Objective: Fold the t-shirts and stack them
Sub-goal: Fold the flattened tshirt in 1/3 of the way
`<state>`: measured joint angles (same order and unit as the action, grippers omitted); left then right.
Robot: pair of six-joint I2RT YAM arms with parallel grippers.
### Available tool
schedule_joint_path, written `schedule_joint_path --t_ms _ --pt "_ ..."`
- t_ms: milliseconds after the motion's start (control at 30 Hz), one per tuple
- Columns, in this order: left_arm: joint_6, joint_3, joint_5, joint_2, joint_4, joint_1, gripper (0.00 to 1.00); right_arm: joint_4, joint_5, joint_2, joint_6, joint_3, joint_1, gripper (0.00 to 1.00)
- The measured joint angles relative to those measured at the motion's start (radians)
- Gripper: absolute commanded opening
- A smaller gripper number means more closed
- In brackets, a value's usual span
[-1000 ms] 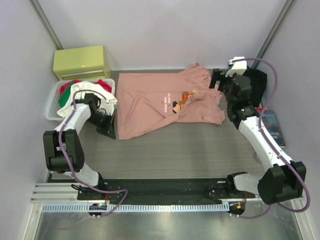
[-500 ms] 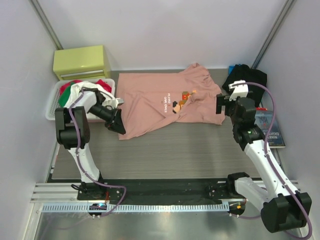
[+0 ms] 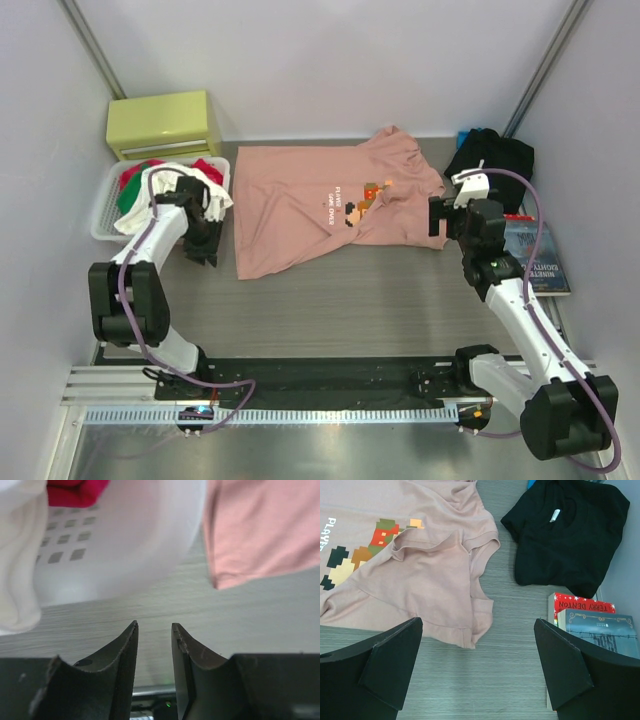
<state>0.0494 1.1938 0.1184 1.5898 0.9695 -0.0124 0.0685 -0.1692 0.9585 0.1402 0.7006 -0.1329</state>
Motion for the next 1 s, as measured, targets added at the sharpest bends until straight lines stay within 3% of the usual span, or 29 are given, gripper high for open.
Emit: schedule_joint_path --t_ms 133,500,667,867,1000 --pt "-0.015 -0.095 -0.162 -0.010 -0.103 0.074 0.35 -0.005 0.013 0.005 -0.005 -0.003 0.004 1.00" --pt "-0.037 -0.121 -0.127 0.047 -0.118 0.097 0.35 -0.008 0.044 0.005 -0.012 -0.016 0.006 1.00" --pt "-0.041 -0.037 0.005 0.104 -0.071 0.093 0.36 -0.009 0.056 0.004 -0.011 -0.021 0.006 1.00" --pt "0.018 0.055 0.378 0.306 -0.033 0.090 0.39 -0.008 0.068 0.004 -0.011 -0.031 0.006 1.00" --pt "0.049 0.059 0.523 0.402 0.019 0.055 0.39 -0.008 0.077 0.003 -0.011 -0.032 0.006 0.99"
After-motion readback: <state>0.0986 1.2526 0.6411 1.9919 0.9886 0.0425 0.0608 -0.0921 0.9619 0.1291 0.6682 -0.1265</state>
